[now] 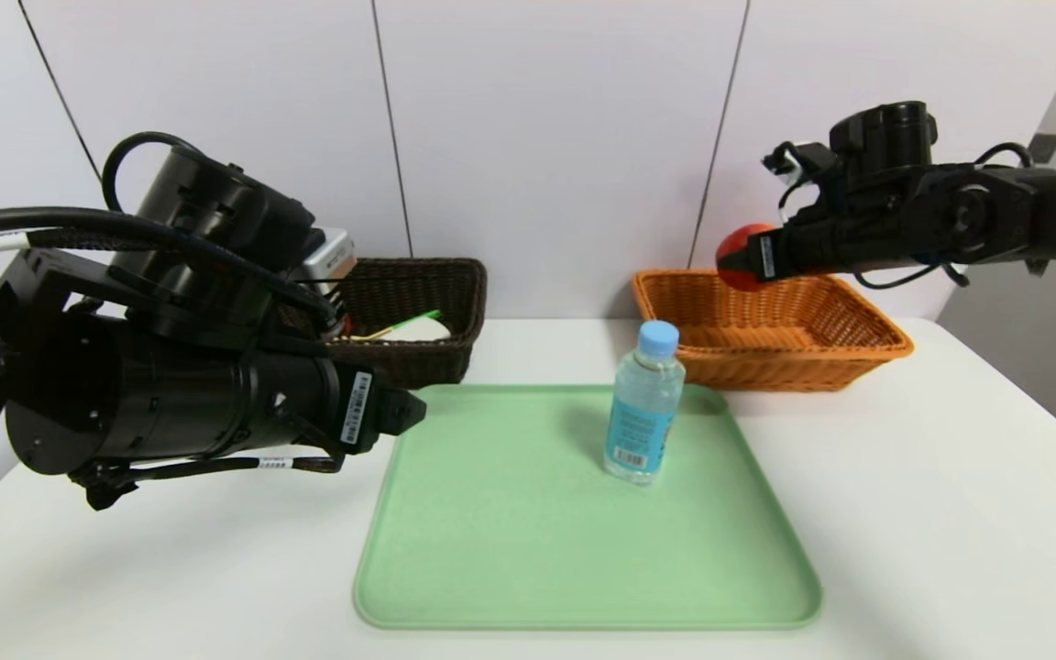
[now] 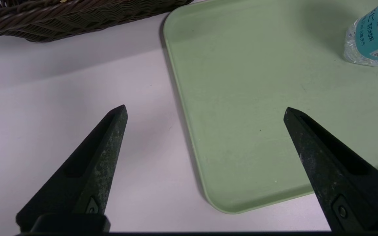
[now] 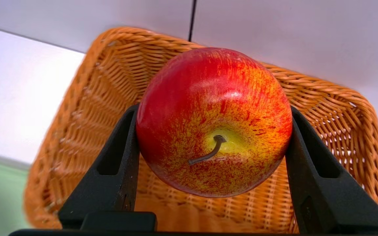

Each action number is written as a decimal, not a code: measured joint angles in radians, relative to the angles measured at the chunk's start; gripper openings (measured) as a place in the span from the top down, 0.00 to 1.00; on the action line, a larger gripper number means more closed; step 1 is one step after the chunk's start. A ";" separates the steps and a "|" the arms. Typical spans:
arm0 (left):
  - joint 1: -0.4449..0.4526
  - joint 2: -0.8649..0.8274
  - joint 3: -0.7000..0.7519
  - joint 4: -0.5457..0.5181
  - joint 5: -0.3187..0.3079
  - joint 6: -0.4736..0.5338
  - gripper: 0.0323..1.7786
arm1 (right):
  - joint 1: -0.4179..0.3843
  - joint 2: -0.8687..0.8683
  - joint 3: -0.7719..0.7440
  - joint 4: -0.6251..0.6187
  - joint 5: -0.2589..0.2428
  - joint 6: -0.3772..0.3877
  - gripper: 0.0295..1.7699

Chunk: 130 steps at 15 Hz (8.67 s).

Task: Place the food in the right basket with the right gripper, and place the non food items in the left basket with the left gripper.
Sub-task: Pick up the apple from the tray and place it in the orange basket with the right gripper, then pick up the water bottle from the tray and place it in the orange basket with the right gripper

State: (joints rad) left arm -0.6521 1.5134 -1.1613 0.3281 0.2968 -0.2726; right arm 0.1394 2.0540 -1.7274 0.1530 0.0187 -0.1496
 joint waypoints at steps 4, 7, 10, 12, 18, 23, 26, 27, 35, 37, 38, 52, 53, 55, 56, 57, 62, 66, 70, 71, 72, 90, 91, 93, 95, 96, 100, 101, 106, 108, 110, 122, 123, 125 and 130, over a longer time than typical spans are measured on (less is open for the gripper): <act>-0.002 0.003 0.001 0.000 0.000 -0.001 0.05 | -0.008 0.087 -0.059 0.017 -0.001 -0.006 0.32; -0.004 0.003 0.001 0.000 0.000 -0.001 0.05 | -0.011 0.113 -0.065 0.042 0.000 -0.007 0.23; -0.004 0.003 0.000 -0.001 0.001 -0.001 0.05 | -0.013 0.109 -0.063 0.067 0.008 -0.007 0.17; -0.004 0.002 -0.001 -0.001 0.002 -0.001 0.05 | -0.015 0.092 -0.063 0.109 0.015 -0.005 0.14; -0.002 -0.010 -0.002 -0.001 0.005 -0.004 0.05 | -0.015 -0.057 -0.041 0.209 0.076 0.016 0.08; -0.003 -0.017 -0.001 -0.001 0.003 -0.006 0.05 | 0.046 -0.284 0.145 0.232 0.101 0.024 0.06; -0.003 -0.018 -0.003 -0.001 0.005 -0.005 0.05 | 0.103 -0.426 0.329 0.191 0.101 0.027 0.05; -0.003 -0.018 -0.003 -0.001 0.004 -0.006 0.05 | 0.117 -0.464 0.398 0.148 0.101 0.027 0.05; -0.003 -0.047 0.003 0.000 -0.001 -0.003 0.05 | 0.194 -0.689 0.886 -0.251 0.116 0.027 0.04; -0.003 -0.055 0.004 0.000 -0.001 -0.001 0.05 | 0.202 -0.726 0.959 -0.287 0.173 0.026 0.04; -0.003 -0.061 0.004 0.000 -0.002 -0.001 0.05 | 0.206 -0.738 0.995 -0.320 0.203 0.026 0.04; -0.003 -0.093 0.039 0.000 -0.004 -0.001 0.05 | 0.287 -0.480 1.246 -0.993 0.242 0.007 0.04; -0.003 -0.093 0.042 0.000 -0.004 -0.001 0.05 | 0.288 -0.448 1.247 -1.039 0.240 0.002 0.04; -0.003 -0.094 0.047 0.000 -0.003 -0.001 0.05 | 0.288 -0.377 1.251 -1.144 0.237 -0.017 0.04; -0.003 -0.095 0.049 0.000 -0.003 -0.002 0.05 | 0.290 -0.346 1.252 -1.194 0.235 -0.031 0.04; -0.003 -0.095 0.050 0.000 -0.003 -0.002 0.05 | 0.290 -0.318 1.254 -1.238 0.234 -0.042 0.04; -0.003 -0.090 0.051 0.000 -0.004 0.000 0.05 | 0.294 -0.240 1.248 -1.291 0.231 -0.051 0.04; -0.003 -0.080 0.051 -0.001 -0.004 0.000 0.05 | 0.298 -0.207 1.217 -1.291 0.234 -0.051 0.04; -0.003 -0.071 0.048 -0.001 -0.004 0.001 0.05 | 0.317 -0.165 1.158 -1.291 0.235 -0.049 0.04; -0.003 -0.070 0.048 -0.001 -0.004 0.001 0.05 | 0.322 -0.155 1.143 -1.290 0.235 -0.049 0.04; -0.003 -0.069 0.048 -0.001 -0.004 0.001 0.05 | 0.326 -0.148 1.128 -1.288 0.234 -0.047 0.04; -0.003 -0.052 0.047 -0.001 -0.003 0.001 0.05 | 0.328 -0.134 1.054 -1.272 0.231 -0.040 0.54; -0.003 -0.052 0.047 0.000 -0.003 0.001 0.05 | 0.328 -0.145 1.049 -1.267 0.231 -0.039 0.54; -0.003 -0.052 0.048 0.000 -0.003 0.002 0.05 | 0.328 -0.176 1.029 -1.233 0.231 -0.040 0.54; -0.003 -0.052 0.049 0.000 -0.003 0.003 0.05 | 0.327 -0.216 0.991 -1.149 0.234 -0.037 0.54; -0.003 -0.053 0.049 0.000 -0.003 0.003 0.05 | 0.327 -0.231 0.976 -1.132 0.234 -0.036 0.54; -0.003 -0.053 0.048 0.000 -0.003 0.003 0.05 | 0.307 -0.286 0.867 -1.050 0.232 0.012 0.54; -0.003 -0.053 0.046 -0.001 -0.003 0.004 0.05 | 0.288 -0.296 0.826 -1.019 0.232 0.017 0.54; -0.003 -0.053 0.043 -0.001 -0.003 0.004 0.05 | 0.122 -0.315 0.641 -0.880 0.204 0.022 0.54; -0.003 -0.053 0.043 -0.001 -0.002 0.005 0.05 | 0.061 -0.304 0.606 -0.876 0.204 0.022 0.54; -0.003 -0.052 0.042 -0.001 -0.002 0.005 0.05 | 0.007 -0.290 0.593 -0.875 0.207 0.023 0.54; -0.003 -0.024 0.043 -0.029 -0.004 0.005 0.05 | -0.184 -0.175 0.631 -0.889 0.203 0.026 0.54; -0.003 -0.022 0.043 -0.028 -0.004 0.005 0.05 | -0.189 -0.163 0.628 -0.889 0.203 0.027 0.54; -0.003 -0.016 0.043 -0.028 -0.004 0.006 0.05 | -0.198 -0.137 0.617 -0.893 0.203 0.027 0.54; -0.003 0.001 0.041 -0.029 -0.004 0.006 0.05 | -0.203 -0.068 0.588 -0.948 0.201 0.025 0.54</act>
State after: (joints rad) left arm -0.6551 1.5149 -1.1200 0.2991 0.2923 -0.2668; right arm -0.0638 1.9857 -1.1391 -0.7947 0.2202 -0.1249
